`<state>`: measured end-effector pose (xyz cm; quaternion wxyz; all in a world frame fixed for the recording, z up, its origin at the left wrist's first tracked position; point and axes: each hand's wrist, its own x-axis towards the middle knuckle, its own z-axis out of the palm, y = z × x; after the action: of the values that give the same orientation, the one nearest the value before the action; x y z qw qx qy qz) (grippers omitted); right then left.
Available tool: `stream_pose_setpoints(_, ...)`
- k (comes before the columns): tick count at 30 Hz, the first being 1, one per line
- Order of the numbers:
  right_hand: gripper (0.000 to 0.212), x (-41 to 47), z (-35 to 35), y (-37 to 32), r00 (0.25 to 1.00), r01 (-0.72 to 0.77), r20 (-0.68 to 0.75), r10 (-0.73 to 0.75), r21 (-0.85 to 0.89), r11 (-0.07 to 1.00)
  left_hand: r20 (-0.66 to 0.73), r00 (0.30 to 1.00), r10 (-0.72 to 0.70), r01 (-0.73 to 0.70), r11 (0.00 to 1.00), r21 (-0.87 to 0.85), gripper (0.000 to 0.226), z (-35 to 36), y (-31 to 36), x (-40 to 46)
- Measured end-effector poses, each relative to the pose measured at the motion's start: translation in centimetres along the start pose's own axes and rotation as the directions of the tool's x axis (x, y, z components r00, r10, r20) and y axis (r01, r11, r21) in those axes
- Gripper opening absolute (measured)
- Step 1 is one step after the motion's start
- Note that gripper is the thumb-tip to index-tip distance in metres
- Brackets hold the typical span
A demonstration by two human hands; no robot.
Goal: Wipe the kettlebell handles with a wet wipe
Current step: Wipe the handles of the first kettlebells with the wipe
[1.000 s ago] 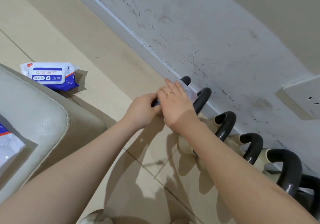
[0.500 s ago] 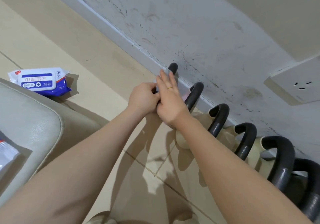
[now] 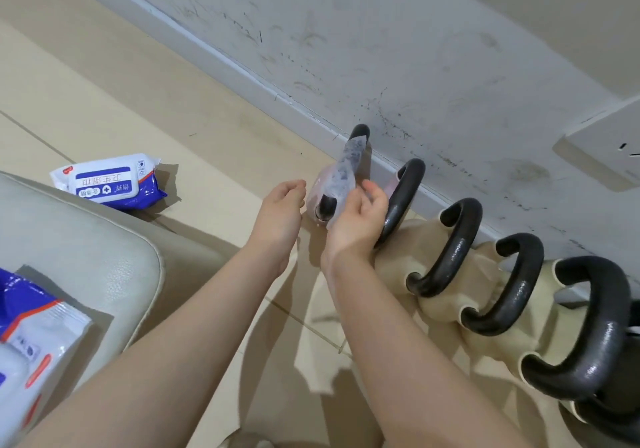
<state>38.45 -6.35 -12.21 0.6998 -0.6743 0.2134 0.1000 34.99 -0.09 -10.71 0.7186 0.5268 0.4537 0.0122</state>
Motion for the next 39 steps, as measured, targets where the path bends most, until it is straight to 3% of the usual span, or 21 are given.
stream_pose_setpoints(1, 0.022, 0.2, 0.4, -0.3, 0.997, -0.077, -0.013, 0.079, 0.083, 0.994, -0.002, 1.000, -0.002, 0.002, 1.000, -0.008, 0.030, 0.0, 0.0, 0.0)
stream_pose_setpoints(3, 0.017, 1.3, 1.2, -1.2, 0.994, -0.104, -0.010, 0.105, 0.065, 0.992, -0.024, 1.000, 0.001, -0.002, 1.000, -0.021, 0.028, 0.2, 0.1, 0.1)
stream_pose_setpoints(6, 0.021, 1.3, 1.7, -1.6, 0.997, -0.010, 0.077, 0.028, -0.223, 0.975, -0.048, 0.999, 0.021, -0.022, 1.000, -0.019, 0.035, 0.4, 0.3, 0.2)
stream_pose_setpoints(9, 0.030, -0.6, 0.7, 0.5, 0.978, 0.159, 0.199, -0.057, -0.544, 0.824, -0.076, 0.994, 0.083, -0.077, 0.993, 0.090, 0.047, 0.3, 0.0, 0.1)
stream_pose_setpoints(12, 0.032, -1.2, 0.6, 1.3, 0.979, 0.168, 0.189, -0.077, -0.538, 0.826, -0.108, 0.990, 0.091, -0.082, 0.993, 0.087, 0.051, 0.1, -0.3, 0.2)
stream_pose_setpoints(17, 0.060, -1.2, 1.3, 2.5, 0.963, 0.256, 0.228, -0.146, -0.587, 0.768, -0.129, 0.988, 0.087, -0.077, 0.994, 0.077, 0.051, -1.0, -0.7, 0.1)
stream_pose_setpoints(19, 0.061, -1.0, 0.7, 2.9, 0.921, 0.379, 0.339, -0.189, -0.678, 0.630, -0.134, 0.989, 0.068, -0.062, 0.997, 0.049, 0.050, -1.3, -0.7, 0.0)
stream_pose_setpoints(20, 0.060, -0.5, 0.3, 2.6, 0.874, 0.485, 0.429, -0.229, -0.726, 0.487, -0.135, 0.989, 0.061, -0.056, 0.998, 0.036, 0.050, -1.4, -0.6, 0.0)
stream_pose_setpoints(22, 0.047, 1.2, -0.3, 1.4, 0.707, 0.688, 0.631, -0.319, -0.719, 0.101, -0.134, 0.989, 0.065, -0.063, 0.998, 0.020, 0.050, -1.7, -0.5, 0.1)
stream_pose_setpoints(24, 0.033, 3.1, -0.4, -0.3, 0.610, 0.738, 0.757, -0.234, -0.650, -0.180, -0.135, 0.988, 0.069, -0.068, 0.998, 0.011, 0.050, -2.0, -0.6, 0.0)
stream_pose_setpoints(26, 0.037, 4.2, 0.1, -1.7, 0.599, 0.739, 0.795, -0.099, -0.596, -0.313, -0.143, 0.988, 0.057, -0.059, 0.998, -0.009, 0.049, -2.1, -0.7, 0.0)
stream_pose_setpoints(28, 0.038, 3.8, 0.0, -1.6, 0.460, 0.782, 0.887, 0.048, -0.380, -0.494, -0.149, 0.988, 0.043, -0.047, 0.999, -0.026, 0.048, -2.2, -0.7, 0.1)
stream_pose_setpoints(30, 0.042, 3.4, -1.1, -0.2, 0.288, 0.681, 0.934, 0.213, -0.043, -0.731, -0.146, 0.989, 0.019, -0.028, 0.998, -0.059, 0.046, -2.3, -0.7, 0.2)
stream_pose_setpoints(33, 0.044, 3.8, -1.0, -0.4, 0.183, 0.594, 0.948, 0.261, 0.106, -0.798, -0.140, 0.990, 0.007, -0.018, 0.996, -0.082, 0.045, -2.5, -1.0, 0.4)
stream_pose_setpoints(36, 0.040, 3.8, -0.1, -1.3, 0.242, 0.602, 0.933, 0.265, 0.070, -0.795, -0.140, 0.990, 0.008, -0.020, 0.997, -0.081, 0.046, -2.3, -1.2, 0.5)
stream_pose_setpoints(39, 0.030, 3.8, -1.3, 0.8, 0.188, 0.548, 0.930, 0.316, 0.168, -0.820, -0.138, 0.990, 0.018, -0.028, 0.997, -0.071, 0.045, -1.9, -1.5, 0.4)
